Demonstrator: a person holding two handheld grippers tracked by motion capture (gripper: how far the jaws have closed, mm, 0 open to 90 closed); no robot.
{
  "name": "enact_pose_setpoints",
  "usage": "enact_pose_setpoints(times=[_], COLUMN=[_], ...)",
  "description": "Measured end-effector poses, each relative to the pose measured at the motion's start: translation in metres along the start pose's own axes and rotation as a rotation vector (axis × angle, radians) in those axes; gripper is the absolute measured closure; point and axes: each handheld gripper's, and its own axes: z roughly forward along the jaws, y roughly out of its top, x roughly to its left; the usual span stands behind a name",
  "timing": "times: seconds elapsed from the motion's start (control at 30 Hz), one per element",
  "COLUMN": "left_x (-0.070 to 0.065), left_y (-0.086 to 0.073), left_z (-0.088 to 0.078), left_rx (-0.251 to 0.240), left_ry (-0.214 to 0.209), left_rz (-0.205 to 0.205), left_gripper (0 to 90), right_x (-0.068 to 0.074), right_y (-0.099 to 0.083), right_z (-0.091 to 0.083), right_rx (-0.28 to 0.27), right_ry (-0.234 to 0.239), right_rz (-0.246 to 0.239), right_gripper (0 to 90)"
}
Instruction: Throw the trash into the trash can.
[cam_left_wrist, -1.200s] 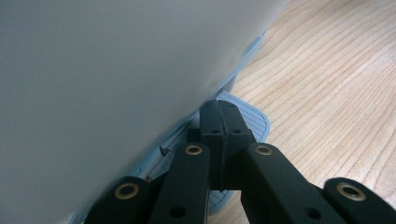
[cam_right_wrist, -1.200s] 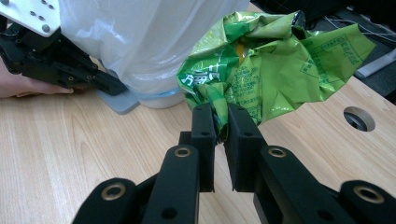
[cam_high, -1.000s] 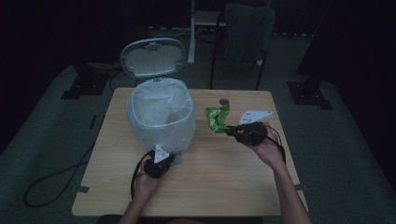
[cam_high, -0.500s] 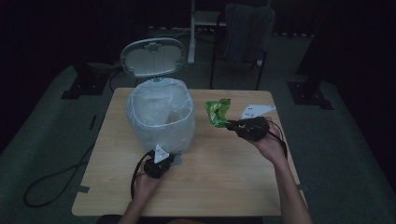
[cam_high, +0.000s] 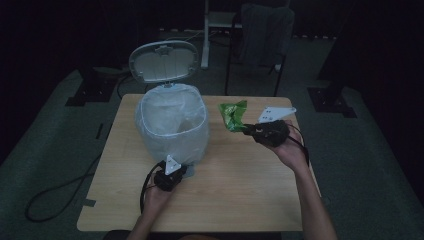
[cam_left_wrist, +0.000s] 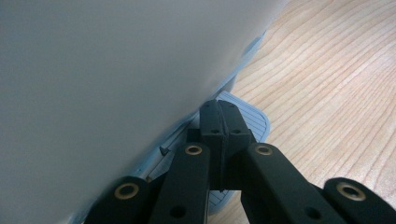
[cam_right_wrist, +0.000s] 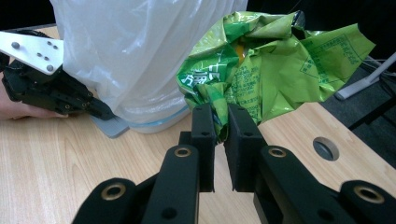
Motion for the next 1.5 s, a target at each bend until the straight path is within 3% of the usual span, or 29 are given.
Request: enact_pose_setpoints(times=[1.5], left_x=[0.000], left_y=[0.000], left_z=[0.000], left_rx=[-0.001], left_ry=[0.000], left_rz=[-0.001], left_gripper=[90.0], right_x=[0.002], right_y=[0.051], right_z=[0.000], right_rx=[-0.036], right_ry=[0.005], right_rz=[-0.091], right_gripper=[81.8])
